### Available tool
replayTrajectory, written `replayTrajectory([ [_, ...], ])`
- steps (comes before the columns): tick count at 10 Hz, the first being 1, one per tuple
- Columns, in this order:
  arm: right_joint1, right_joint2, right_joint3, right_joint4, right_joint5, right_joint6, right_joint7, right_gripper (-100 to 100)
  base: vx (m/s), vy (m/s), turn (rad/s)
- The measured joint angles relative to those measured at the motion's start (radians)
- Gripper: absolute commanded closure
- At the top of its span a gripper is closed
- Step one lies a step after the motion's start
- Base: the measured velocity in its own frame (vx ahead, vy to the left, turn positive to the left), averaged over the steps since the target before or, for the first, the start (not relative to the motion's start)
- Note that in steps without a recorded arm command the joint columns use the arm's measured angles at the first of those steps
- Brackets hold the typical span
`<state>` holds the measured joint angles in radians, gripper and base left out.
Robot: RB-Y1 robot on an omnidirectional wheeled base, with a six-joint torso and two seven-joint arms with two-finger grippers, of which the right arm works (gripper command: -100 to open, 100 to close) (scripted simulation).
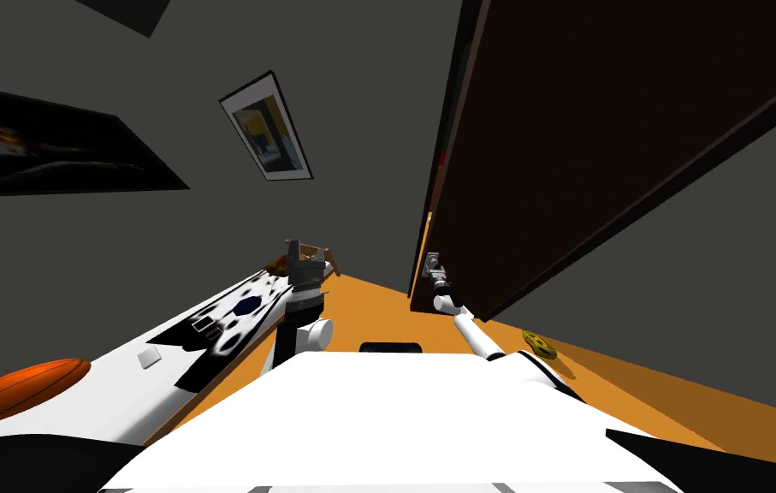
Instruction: Pull the door open
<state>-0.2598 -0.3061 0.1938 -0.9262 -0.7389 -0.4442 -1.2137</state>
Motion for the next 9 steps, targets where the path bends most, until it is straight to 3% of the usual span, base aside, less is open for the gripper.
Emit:
replayTrajectory([
  [2, 0.003, -0.041, -0.006, 0.022, -0.008, -0.018, -0.04, -100, 0.133, 0.005, 0.147],
  [3, 0.018, -0.062, -0.018, 0.0, -0.015, -0.009, -0.047, -100, 0.059, 0.003, 0.021],
  [4, 0.02, -0.065, -0.02, -0.003, -0.016, -0.007, -0.048, 100, -0.008, -0.003, -0.028],
  [9, 0.019, -0.064, -0.019, 0.002, -0.015, -0.008, -0.047, 100, -0.009, -0.003, 0.0],
])
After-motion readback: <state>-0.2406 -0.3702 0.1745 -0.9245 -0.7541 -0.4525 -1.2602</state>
